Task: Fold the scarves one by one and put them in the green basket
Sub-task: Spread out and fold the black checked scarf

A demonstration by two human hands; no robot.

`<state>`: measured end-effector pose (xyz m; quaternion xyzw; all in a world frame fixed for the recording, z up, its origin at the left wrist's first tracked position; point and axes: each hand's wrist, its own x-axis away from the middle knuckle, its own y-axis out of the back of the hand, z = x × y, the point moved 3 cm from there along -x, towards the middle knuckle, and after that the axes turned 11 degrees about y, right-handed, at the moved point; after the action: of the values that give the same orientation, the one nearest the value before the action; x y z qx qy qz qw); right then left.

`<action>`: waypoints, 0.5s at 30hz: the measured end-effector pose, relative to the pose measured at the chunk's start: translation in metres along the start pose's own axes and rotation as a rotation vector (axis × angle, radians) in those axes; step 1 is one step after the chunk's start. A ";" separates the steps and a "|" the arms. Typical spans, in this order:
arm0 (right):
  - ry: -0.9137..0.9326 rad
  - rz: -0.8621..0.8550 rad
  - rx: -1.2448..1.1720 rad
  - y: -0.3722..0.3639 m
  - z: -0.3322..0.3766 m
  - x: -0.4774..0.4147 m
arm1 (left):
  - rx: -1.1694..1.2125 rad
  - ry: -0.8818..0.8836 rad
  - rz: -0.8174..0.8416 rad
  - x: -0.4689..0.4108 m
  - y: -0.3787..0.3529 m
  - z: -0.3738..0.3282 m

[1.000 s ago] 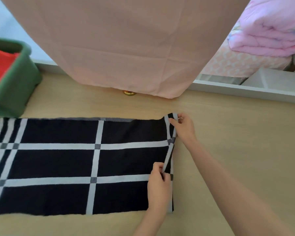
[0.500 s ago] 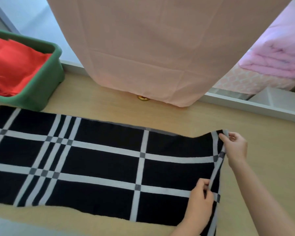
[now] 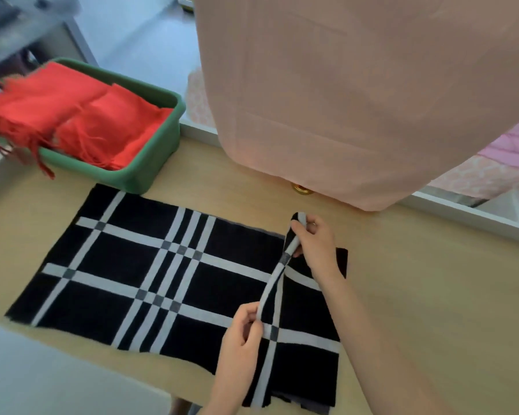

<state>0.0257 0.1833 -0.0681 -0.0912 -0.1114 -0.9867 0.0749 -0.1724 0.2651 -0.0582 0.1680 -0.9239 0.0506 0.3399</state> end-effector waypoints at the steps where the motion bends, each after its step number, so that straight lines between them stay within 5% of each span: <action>1: 0.015 0.022 -0.007 -0.023 0.007 0.001 | 0.020 -0.007 -0.034 0.001 0.018 -0.002; 15: 0.183 -0.022 0.003 -0.304 0.059 0.025 | 0.050 -0.027 -0.278 -0.033 0.279 -0.012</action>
<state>-0.0401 0.4868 -0.0696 0.0010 -0.1068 -0.9915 0.0740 -0.2375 0.5382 -0.0645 0.3032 -0.8947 0.0239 0.3270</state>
